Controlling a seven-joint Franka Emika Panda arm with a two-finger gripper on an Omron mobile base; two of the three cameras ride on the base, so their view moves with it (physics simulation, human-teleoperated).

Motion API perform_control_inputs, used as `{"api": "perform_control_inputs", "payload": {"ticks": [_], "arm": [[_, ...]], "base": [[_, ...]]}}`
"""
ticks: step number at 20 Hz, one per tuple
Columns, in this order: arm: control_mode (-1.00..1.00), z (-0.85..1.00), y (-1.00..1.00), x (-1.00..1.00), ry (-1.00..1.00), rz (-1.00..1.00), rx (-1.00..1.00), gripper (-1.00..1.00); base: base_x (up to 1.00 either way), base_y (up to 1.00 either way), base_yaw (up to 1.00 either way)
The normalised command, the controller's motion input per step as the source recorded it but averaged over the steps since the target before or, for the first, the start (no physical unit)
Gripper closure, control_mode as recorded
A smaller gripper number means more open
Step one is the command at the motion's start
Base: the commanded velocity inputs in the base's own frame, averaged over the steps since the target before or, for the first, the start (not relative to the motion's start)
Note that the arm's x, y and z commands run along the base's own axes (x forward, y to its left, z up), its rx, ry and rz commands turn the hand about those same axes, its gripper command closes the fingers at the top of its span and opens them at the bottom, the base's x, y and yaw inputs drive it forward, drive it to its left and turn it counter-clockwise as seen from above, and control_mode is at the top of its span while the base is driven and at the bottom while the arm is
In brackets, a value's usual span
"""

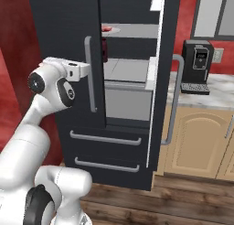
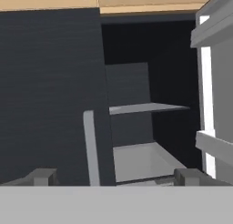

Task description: Retrieve the steak from the fridge and place it on the saucepan with marinade on the stove.

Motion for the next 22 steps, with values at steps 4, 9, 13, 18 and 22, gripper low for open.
{"api": "perform_control_inputs", "payload": {"ticks": [4,9,13,18,22], "arm": [[-1.00,0.00,0.02,0.09,0.00,0.09,0.00,-1.00],[-1.00,0.00,0.00,0.03,0.03,0.06,0.00,-1.00],[-1.00,0.01,0.10,0.15,0.09,0.00,0.00,-1.00],[-1.00,0.00,0.17,0.13,0.10,0.00,0.00,-1.00],[-1.00,0.00,0.15,0.04,0.11,0.02,0.00,-1.00]], "base": [[0.00,0.00,0.00],[0.00,0.00,0.00],[0.00,0.00,0.00],[0.00,0.00,0.00],[0.00,0.00,0.00]]}}
